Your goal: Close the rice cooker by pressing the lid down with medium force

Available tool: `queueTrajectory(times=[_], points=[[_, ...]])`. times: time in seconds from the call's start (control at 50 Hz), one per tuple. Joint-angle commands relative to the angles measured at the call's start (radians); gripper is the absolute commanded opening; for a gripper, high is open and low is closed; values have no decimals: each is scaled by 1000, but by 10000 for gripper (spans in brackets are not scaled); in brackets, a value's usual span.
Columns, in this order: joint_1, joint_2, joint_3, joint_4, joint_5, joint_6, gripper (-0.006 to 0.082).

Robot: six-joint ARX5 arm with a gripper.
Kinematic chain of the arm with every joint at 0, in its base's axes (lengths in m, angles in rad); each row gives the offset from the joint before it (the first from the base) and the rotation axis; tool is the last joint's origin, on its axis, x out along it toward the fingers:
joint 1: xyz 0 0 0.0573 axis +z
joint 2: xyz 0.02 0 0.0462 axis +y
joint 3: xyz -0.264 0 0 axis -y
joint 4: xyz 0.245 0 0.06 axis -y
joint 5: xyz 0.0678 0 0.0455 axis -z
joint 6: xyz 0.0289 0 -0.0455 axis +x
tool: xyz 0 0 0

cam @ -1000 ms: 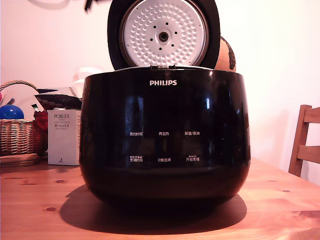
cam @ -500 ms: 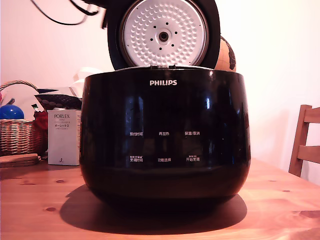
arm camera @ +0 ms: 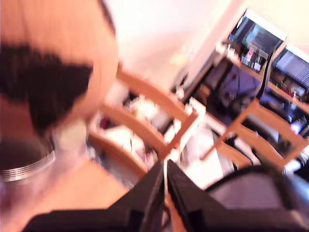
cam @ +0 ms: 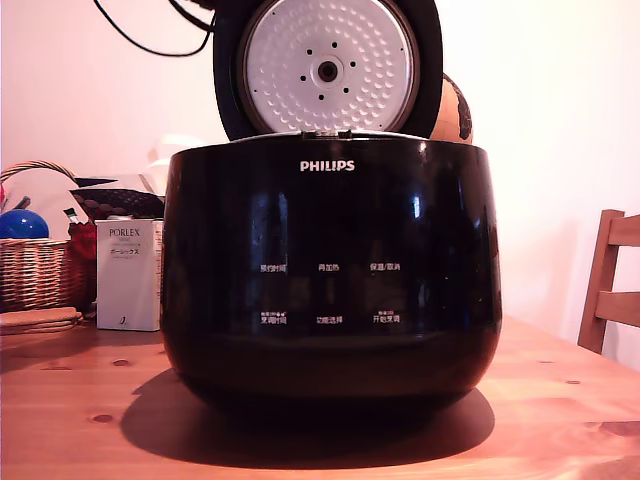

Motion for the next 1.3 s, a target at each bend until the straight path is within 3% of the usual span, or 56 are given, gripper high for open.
queueTrajectory(times=[0.0,0.24,0.58,0.84,1.02,1.28], points=[[-9,35,4,-32,18,29,-22],[-26,35,6,-222,65,48,-22],[-59,33,15,-473,35,219,-22],[-87,23,17,-586,-133,319,-22],[-107,-41,16,-614,-356,339,-22],[-135,-149,-52,-587,-408,333,-22]])
